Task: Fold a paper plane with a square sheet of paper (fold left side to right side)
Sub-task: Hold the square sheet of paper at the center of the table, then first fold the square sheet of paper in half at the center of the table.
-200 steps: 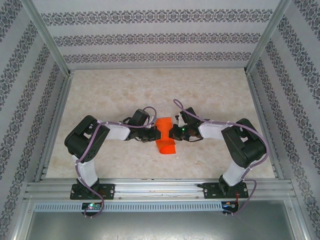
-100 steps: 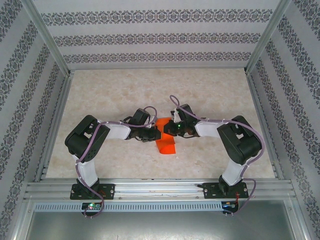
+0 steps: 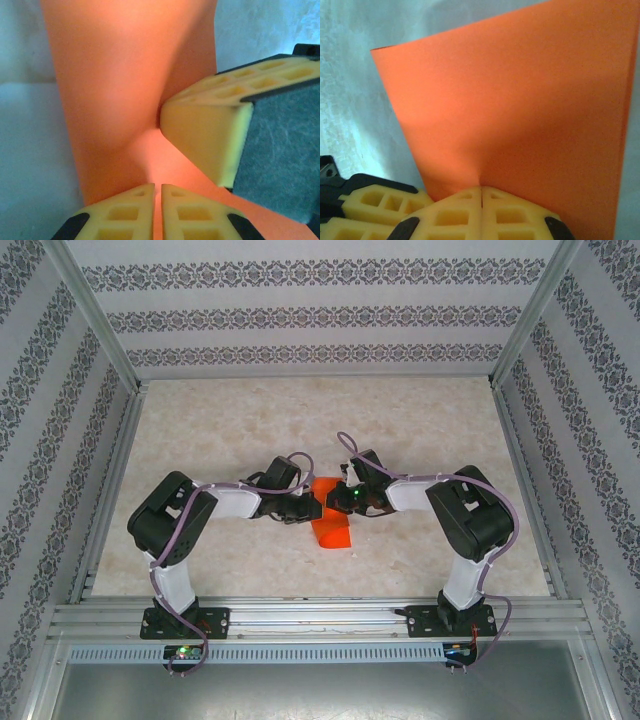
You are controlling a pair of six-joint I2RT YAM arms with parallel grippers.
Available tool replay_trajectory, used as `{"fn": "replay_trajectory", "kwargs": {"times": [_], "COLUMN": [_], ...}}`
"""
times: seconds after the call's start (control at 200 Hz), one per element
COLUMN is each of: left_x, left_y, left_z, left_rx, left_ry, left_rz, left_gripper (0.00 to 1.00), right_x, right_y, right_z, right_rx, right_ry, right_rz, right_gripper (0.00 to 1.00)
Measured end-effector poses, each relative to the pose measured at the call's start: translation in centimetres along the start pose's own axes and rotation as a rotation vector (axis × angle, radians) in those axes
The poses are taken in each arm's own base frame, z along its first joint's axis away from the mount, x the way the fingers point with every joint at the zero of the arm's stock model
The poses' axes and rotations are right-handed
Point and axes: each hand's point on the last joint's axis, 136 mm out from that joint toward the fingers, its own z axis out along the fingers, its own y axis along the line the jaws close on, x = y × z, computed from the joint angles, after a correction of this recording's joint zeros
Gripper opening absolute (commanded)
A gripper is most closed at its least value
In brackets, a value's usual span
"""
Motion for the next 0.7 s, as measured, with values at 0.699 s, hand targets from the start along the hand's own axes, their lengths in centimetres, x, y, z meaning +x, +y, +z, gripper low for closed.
{"fn": "replay_trajectory", "kwargs": {"times": [0.699], "left_x": [-0.2], "left_y": [-0.2], "left_z": [0.4], "left_rx": [0.013], "left_ry": [0.004], "left_rz": [-0.026], "left_gripper": [0.12], "right_x": [0.0], "right_y": [-0.1], "right_z": [0.0], "right_rx": [-0.006], "right_ry": [-0.008], "right_rz": [0.015], "right_gripper": [0.00]}}
